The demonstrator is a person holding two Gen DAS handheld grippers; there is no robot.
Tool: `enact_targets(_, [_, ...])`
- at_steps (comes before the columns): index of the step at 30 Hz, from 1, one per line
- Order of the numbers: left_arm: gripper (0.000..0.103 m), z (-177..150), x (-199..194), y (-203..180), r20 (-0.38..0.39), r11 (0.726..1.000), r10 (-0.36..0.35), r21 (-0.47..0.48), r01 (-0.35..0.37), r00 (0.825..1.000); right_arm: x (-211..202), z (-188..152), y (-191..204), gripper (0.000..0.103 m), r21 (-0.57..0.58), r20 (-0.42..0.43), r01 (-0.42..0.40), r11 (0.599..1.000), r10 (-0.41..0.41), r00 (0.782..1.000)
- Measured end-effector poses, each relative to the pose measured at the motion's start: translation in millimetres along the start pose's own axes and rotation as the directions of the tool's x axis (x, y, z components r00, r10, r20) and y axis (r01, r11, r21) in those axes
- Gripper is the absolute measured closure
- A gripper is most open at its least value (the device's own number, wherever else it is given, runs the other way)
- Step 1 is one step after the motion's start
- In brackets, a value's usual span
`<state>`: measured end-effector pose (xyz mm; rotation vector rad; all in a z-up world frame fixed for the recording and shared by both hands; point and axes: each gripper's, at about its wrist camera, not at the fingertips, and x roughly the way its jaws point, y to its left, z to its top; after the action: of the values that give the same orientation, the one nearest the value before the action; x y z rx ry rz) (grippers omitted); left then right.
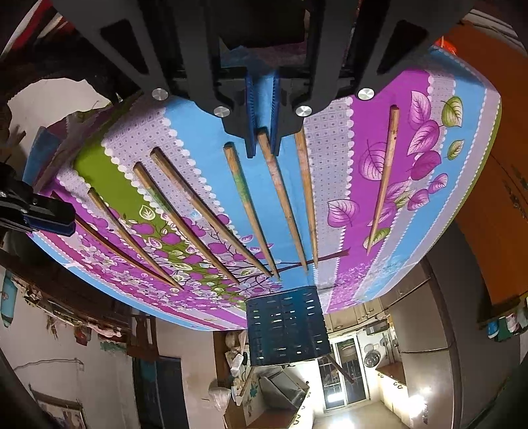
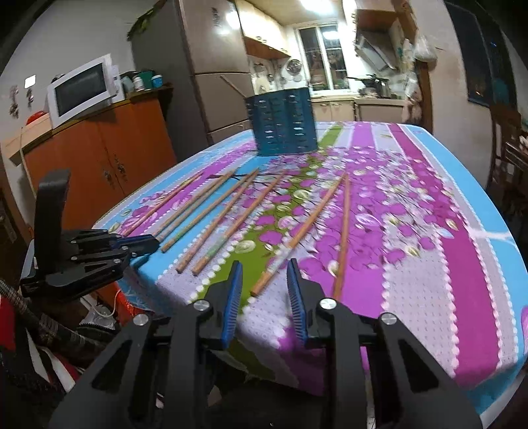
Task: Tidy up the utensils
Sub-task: 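Close the left tool on a chopstick while the right tool grasps another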
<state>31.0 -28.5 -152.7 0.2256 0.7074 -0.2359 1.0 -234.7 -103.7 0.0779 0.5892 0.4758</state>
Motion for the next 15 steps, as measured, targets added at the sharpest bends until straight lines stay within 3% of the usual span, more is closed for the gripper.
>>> enact_targets(8, [0.093,-5,-2,1,0.031,1.0,-0.012,0.004,0.012,0.999,23,11,53,0.083,-0.142,-0.02,-0.045,0.989,0.043,0.999])
enact_targets(15, [0.093,-8,-2,4,0.065,0.998,-0.053,0.025,0.051,0.996,47,3,76,0.084,-0.133,-0.049,0.094,0.987,-0.101,0.994])
